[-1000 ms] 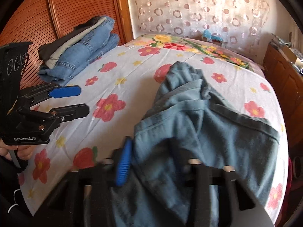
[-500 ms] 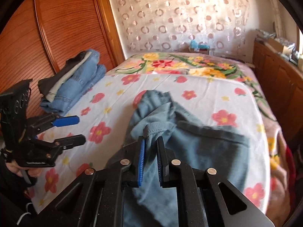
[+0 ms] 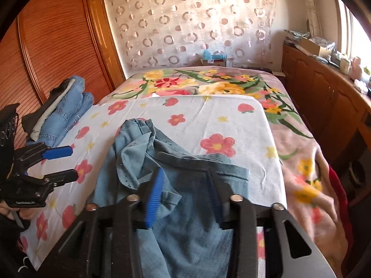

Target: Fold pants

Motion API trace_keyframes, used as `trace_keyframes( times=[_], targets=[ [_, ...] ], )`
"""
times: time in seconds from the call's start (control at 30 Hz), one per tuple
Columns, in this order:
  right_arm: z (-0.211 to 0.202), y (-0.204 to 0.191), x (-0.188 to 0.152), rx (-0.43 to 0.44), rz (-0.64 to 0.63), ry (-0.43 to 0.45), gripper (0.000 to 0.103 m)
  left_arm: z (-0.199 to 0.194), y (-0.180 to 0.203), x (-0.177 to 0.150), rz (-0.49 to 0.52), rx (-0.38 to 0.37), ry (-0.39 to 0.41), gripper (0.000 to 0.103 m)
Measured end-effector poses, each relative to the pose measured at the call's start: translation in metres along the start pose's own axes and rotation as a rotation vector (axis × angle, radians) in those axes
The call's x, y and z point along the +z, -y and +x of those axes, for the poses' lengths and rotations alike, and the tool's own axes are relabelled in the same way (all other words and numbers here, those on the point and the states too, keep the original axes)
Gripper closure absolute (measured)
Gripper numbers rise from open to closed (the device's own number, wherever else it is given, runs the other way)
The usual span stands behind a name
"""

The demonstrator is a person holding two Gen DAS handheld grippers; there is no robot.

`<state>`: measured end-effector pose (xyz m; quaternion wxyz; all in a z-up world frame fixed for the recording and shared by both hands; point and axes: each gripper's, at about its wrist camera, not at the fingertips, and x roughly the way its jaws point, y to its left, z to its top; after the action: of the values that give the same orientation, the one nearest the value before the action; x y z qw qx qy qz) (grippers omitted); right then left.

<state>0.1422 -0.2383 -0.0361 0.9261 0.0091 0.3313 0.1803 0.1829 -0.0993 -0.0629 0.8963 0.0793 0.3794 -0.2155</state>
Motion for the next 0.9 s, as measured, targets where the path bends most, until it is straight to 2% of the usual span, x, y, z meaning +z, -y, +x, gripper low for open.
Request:
trace_keyframes(
  times=[0.2,0.4,0.6,0.63,0.67,0.9],
  targets=[
    [0.006,-0.011,-0.006,0.05,-0.011,-0.064,0.061,0.011,0.003,0.005,0.008,-0.005,-0.017,0.039],
    [0.02,-0.007,-0.013,0.101,0.049,-0.161,0.061,0.02,0.006,0.001,0.011,-0.018,-0.035,0.039],
    [0.036,0.006,-0.001,0.131,0.061,-0.197,0.061,0.027,0.007,-0.002,0.011,-0.024,-0.054,0.039],
    [0.034,0.006,0.0,0.124,0.048,-0.193,0.073,0.028,0.007,-0.003,0.01,-0.024,-0.058,0.039],
    [0.033,0.003,0.0,0.112,0.029,-0.182,0.097,0.028,0.007,-0.004,0.01,-0.024,-0.06,0.039],
    [0.005,0.006,0.015,0.039,-0.018,-0.007,0.101,0.027,0.008,-0.004,0.01,-0.021,-0.062,0.039]
  ],
)
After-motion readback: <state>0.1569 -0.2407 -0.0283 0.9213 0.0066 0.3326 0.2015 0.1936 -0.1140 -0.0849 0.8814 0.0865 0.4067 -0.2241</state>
